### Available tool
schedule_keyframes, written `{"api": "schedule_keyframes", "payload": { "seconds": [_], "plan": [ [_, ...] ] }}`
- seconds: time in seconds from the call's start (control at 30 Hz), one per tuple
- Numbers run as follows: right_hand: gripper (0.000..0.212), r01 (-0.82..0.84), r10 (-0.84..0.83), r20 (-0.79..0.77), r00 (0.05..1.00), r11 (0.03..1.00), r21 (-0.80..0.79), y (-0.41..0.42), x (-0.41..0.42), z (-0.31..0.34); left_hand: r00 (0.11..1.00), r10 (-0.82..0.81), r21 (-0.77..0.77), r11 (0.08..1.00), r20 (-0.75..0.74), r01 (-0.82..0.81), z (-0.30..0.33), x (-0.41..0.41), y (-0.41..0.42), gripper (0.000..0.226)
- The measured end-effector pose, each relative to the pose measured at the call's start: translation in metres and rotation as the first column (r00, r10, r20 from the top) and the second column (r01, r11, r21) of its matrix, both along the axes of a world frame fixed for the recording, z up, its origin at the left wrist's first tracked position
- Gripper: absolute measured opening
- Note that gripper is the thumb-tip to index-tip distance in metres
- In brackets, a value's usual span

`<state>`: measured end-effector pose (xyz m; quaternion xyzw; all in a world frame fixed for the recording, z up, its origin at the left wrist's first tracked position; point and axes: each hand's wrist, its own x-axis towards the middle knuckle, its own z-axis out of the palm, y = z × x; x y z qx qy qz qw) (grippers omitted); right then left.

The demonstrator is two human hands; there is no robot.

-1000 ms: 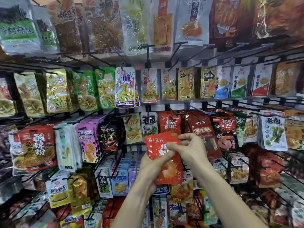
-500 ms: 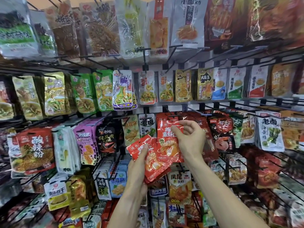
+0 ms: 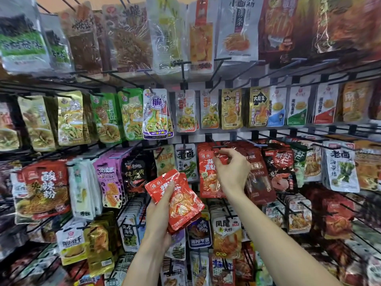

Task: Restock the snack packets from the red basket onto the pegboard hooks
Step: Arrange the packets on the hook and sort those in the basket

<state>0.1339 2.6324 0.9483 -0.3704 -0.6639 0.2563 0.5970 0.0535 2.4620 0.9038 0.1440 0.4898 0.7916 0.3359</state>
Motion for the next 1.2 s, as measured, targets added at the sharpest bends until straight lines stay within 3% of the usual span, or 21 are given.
{"api": "schedule_keyframes", "payload": {
  "seconds": [0.2,0.37,0.47,0.6,0.77,0.87,1.03,1.2],
  "plan": [
    [0.021,0.052,-0.068,0.203,0.977,0.995,0.081,0.009,-0.020,0.005,0.998,-0.057,0.001,0.998,-0.020,0.057,0.003,0.004,0.003,0.053],
    [0.031,0.013,-0.026,0.069,0.997,0.982,0.189,-0.032,0.007,-0.010,0.992,-0.120,0.003,0.993,-0.029,0.121,0.002,0.009,0.007,0.052],
    [0.039,-0.183,0.184,-0.058,0.981,0.983,0.017,-0.064,0.037,-0.020,0.990,-0.138,-0.010,0.990,-0.015,0.138,0.000,0.015,0.014,0.051],
    [0.065,-0.399,0.423,0.110,0.899,0.897,-0.190,-0.068,0.057,-0.020,0.981,-0.193,-0.055,0.980,-0.015,0.191,0.002,0.021,0.024,0.054],
    [0.063,-0.486,0.518,0.106,0.849,0.843,-0.232,-0.053,0.071,-0.024,0.971,-0.227,-0.112,0.969,-0.071,0.219,0.003,0.029,0.031,0.060],
    [0.055,-0.545,0.572,0.013,0.820,0.789,-0.286,-0.052,0.077,-0.025,0.965,-0.246,-0.134,0.963,-0.088,0.233,0.001,0.031,0.030,0.063],
    [0.032,-0.498,0.494,-0.065,0.867,0.851,-0.168,-0.049,0.074,-0.033,0.977,-0.209,-0.133,0.970,-0.040,0.202,-0.003,0.029,0.027,0.057],
    [0.045,-0.417,0.413,-0.069,0.908,0.907,-0.063,-0.038,0.063,-0.025,0.995,-0.101,-0.118,0.988,0.008,0.101,-0.009,0.018,0.024,0.085]
  ]
}}
